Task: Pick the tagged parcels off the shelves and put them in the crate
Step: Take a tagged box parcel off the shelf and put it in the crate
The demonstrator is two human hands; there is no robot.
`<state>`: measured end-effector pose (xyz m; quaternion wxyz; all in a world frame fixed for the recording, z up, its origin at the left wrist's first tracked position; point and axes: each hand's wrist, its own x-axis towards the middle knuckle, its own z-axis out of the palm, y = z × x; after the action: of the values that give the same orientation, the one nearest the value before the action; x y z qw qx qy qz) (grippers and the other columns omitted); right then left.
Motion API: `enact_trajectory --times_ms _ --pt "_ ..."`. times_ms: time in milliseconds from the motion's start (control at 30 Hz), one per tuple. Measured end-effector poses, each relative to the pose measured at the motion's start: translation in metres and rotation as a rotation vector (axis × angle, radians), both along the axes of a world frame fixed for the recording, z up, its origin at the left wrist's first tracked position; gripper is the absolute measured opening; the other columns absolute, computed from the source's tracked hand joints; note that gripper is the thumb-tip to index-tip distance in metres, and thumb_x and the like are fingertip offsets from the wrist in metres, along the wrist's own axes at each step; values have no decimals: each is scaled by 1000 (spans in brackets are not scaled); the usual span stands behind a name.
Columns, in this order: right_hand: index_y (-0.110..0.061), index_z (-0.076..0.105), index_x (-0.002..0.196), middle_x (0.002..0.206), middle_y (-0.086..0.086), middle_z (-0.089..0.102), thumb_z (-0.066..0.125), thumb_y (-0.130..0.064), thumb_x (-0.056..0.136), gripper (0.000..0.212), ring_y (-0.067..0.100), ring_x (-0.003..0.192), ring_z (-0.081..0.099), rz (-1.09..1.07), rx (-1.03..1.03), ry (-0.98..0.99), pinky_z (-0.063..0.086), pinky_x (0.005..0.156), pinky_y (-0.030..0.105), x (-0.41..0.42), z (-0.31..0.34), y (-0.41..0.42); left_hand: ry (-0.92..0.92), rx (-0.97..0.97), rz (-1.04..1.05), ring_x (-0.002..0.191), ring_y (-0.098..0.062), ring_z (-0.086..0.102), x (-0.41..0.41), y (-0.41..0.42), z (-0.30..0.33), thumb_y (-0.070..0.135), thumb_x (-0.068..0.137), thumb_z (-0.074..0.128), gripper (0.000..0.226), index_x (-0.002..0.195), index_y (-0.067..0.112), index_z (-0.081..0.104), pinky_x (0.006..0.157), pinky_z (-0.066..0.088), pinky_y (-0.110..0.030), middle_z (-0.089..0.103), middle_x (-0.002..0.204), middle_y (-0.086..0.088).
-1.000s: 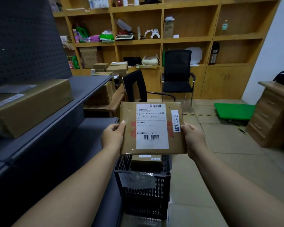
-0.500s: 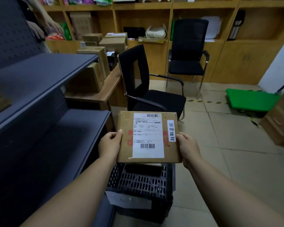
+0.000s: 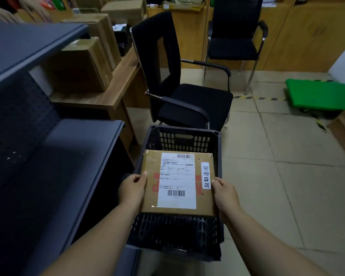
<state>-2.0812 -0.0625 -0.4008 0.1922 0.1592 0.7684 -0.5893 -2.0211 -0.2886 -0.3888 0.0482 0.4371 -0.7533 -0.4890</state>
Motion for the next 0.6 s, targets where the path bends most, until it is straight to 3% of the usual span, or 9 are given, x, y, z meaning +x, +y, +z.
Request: enact_trajectory --times_ms 100,200,367,467,600 --pt "-19 70 85 83 4 72 42 -19 92 28 26 80 68 -10 28 -17 55 71 39 2 -21 -5 -75 -29 -57 77 -25 63 -5 -5 -27 41 92 51 30 84 16 65 72 52 -36 67 82 -5" --pt "-17 70 82 81 4 73 43 -18 92 28 26 78 68 -12 39 -63 51 66 32 7 -43 -8 -127 -66 -92 73 -23 61 -4 -9 -53 39 93 50 30 78 17 63 66 48 -31 67 80 -5" --pt "-15 71 91 86 4 72 44 -19 93 27 23 82 66 -8 106 -130 49 69 31 14 -76 -10 -192 -72 -146 76 -27 61 -3 -12 -93 34 93 50 28 79 14 64 70 48 -33 68 82 -8" --pt "-17 70 90 82 -3 70 42 -22 95 28 16 77 64 1 152 -175 47 62 27 16 -93 -10 -234 -36 -171 84 -29 62 -2 -12 -113 34 93 49 29 86 13 67 76 51 -36 67 87 -8" --pt "-21 63 82 73 -11 61 39 -20 97 28 2 66 51 43 254 -230 34 51 19 16 -113 -12 -285 10 -177 81 -28 62 0 -12 -135 32 94 49 28 85 12 66 73 50 -34 67 84 -8"
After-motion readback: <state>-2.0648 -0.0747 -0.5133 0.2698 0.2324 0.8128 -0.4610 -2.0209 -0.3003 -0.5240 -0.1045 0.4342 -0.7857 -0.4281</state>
